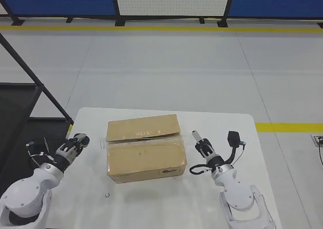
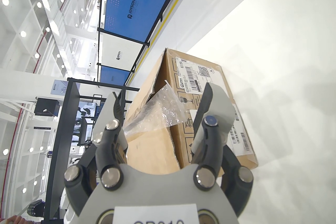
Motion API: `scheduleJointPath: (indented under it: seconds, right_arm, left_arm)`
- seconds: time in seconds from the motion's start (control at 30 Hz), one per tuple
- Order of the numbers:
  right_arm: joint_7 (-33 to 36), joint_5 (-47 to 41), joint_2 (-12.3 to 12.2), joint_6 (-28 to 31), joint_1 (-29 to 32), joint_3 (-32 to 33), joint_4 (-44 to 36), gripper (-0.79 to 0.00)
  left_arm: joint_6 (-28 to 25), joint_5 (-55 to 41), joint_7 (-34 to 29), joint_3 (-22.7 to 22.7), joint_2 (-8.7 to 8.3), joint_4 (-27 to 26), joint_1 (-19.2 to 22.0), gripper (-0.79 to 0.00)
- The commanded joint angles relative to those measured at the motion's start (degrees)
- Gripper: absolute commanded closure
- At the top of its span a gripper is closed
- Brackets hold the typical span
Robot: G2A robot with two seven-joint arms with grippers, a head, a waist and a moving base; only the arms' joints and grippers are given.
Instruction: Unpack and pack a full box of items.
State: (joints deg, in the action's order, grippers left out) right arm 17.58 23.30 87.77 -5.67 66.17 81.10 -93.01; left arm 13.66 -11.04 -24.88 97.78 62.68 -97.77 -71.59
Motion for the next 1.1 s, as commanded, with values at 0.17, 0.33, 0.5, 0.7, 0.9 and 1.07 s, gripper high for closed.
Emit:
scheduleJointPath:
  seconds: [0.17, 0.33, 0.5, 0.7, 0.9, 1.07]
  right_arm:
    - [0.3, -0.6, -0.3, 0.6, -0.3, -0.1, 0.7, -0.557]
    - [0.5, -0.9, -0.6, 0.8, -0.5, -0.1, 1.1, -0.573]
    - [0.4, -1.3, -0.8, 0.9, -0.2, -0.1, 1.0, -0.557]
    - [0.2, -1.7, -1.1, 1.0, 0.3, -0.1, 0.8, -0.551]
    - [0.4, -1.9, -1.3, 1.2, 0.2, -0.4, 1.0, -0.431]
    - [0.5, -2.1, -1.5, 1.4, -0.3, -1.0, 1.4, -0.215]
  left_arm:
    - [-1.3, 2.6, -2.5, -0.4, -0.3, -0.5, -2.7, -0.049]
    - [-3.0, 3.3, -4.5, -2.9, -0.27, 2.1, -1.2, -0.062]
    - [-4.7, 3.4, -4.4, -5.3, -0.07, 4.8, 1.1, -0.065]
    - [-6.5, 4.3, -4.5, -7.0, 0.02, 6.6, 2.7, -0.04]
    - [-7.5, 5.4, -4.9, -8.0, 0.0, 7.4, 3.6, 0.0]
    - [-7.6, 5.3, -4.7, -8.3, 0.01, 7.4, 3.8, 0.0]
